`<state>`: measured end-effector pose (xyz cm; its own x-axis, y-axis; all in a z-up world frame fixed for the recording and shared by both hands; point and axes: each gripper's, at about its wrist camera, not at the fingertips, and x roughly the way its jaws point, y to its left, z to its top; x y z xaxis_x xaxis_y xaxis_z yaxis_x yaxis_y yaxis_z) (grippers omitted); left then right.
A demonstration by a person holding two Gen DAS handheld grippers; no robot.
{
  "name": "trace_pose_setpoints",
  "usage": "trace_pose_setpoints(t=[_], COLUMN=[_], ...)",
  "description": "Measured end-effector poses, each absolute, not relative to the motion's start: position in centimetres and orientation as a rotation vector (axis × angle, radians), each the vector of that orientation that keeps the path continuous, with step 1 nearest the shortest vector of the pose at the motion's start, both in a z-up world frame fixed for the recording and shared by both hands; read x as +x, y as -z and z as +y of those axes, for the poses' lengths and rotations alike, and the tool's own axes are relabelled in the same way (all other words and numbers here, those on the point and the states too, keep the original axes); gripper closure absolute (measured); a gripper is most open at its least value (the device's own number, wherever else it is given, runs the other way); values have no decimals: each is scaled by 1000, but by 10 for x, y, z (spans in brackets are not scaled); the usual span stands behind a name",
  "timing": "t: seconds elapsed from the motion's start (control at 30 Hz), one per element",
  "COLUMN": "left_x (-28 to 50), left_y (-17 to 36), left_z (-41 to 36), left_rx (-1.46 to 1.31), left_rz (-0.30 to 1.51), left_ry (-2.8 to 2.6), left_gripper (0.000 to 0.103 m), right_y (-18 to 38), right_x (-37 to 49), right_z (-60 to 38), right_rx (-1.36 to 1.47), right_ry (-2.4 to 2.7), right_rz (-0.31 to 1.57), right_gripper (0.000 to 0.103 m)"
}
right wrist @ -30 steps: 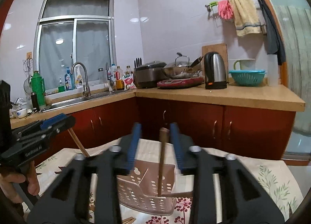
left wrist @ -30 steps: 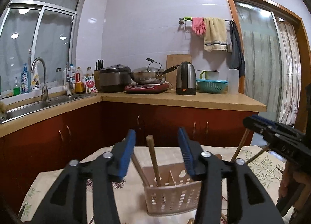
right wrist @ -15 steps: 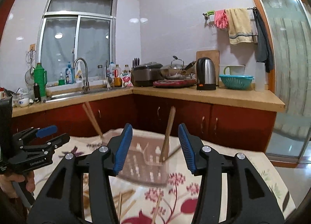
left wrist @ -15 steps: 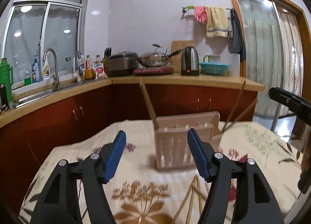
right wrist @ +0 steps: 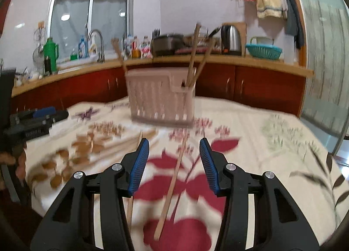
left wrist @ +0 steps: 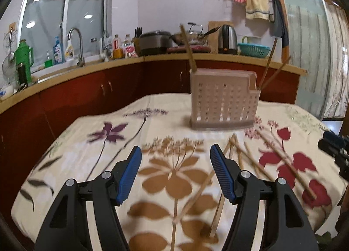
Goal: Organize utensils
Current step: 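Lower the right gripper onto a wooden chopstick and close on it while the left gripper grasps one too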
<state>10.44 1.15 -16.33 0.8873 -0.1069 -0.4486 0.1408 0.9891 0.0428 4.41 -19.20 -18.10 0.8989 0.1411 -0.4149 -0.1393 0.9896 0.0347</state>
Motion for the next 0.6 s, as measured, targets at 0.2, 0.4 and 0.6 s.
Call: trace_pose_setpoints(t=[0.2,0.4,0.6], left_x=[93,88,95], left_y=[188,203,210], left_z=[17,14,16], left_rx=[78,93,99], left_rz=[508,542,580], left_ry=[110,109,115], left_gripper=[39,39,48], right_y=[212,235,237], right_x=[36,32,37], right_z=[-189,-190,-204], right_rx=[-2,-18,-5], right_ry=[-175,-186,-130], right_rz=[513,582,601], right_gripper=[66,84,96])
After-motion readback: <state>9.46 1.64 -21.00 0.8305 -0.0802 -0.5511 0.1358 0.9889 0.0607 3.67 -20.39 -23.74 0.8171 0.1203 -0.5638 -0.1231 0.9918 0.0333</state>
